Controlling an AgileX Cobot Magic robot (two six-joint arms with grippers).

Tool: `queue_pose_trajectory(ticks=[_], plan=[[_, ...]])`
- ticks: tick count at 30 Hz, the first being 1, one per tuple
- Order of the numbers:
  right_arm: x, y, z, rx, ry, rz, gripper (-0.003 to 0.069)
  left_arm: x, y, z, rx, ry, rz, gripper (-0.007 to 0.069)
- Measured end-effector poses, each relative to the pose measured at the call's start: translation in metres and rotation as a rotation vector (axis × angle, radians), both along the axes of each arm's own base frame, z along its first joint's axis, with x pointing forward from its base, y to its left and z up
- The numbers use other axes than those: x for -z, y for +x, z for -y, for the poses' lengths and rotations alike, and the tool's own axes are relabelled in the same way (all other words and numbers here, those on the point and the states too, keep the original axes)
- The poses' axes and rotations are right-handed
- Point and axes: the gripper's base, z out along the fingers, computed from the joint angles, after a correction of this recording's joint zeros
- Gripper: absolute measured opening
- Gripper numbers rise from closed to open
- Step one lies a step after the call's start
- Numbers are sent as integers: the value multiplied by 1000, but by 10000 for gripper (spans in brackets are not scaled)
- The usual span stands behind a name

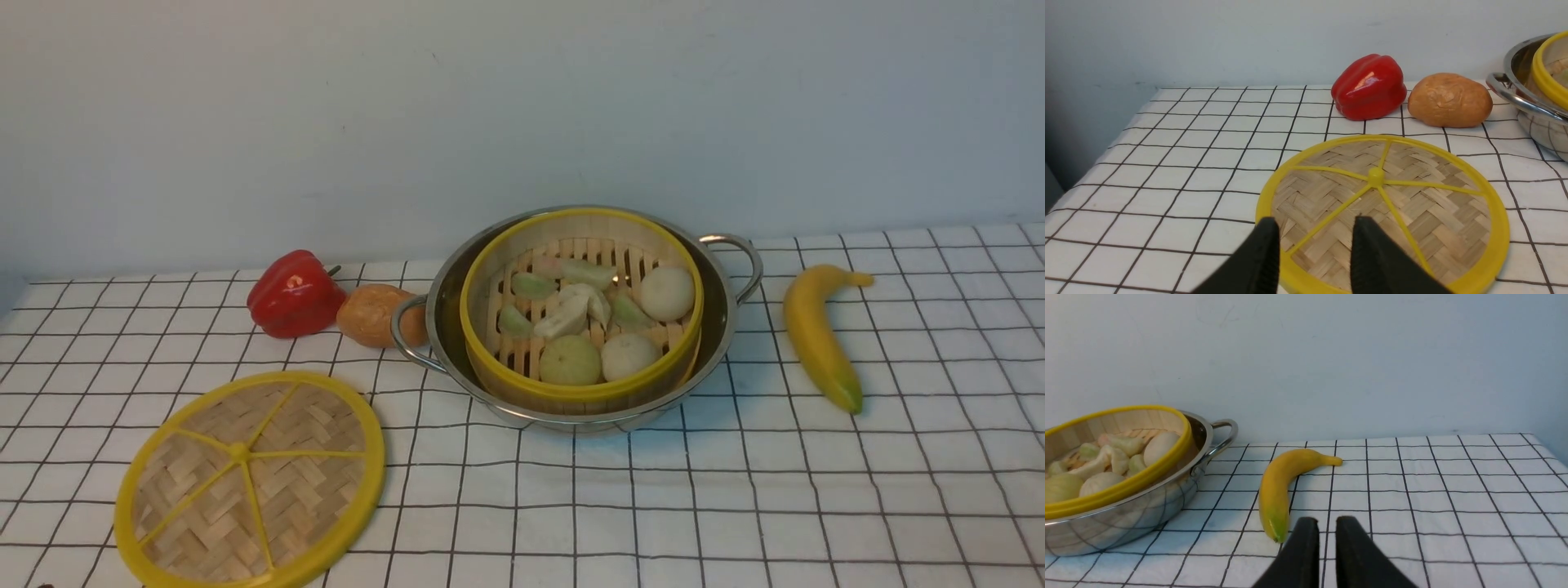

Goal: Place the steamer in the pot on the white tablecloth, and put the lid on the steamer.
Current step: 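Grasp the bamboo steamer lid lying on the table by its centre knob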

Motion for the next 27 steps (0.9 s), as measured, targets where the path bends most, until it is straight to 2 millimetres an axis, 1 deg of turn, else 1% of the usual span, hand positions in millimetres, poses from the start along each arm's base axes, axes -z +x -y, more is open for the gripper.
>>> queue_pose_trajectory(ticks=[5,19,27], plan=[[7,-1,1,17,23,-54,113,0,0,0,0,0,0,243],[9,-1,1,17,15,-74,144,0,0,0,0,0,0,243],[9,-1,-4,-53,-35,-73,169,0,0,0,0,0,0,243]])
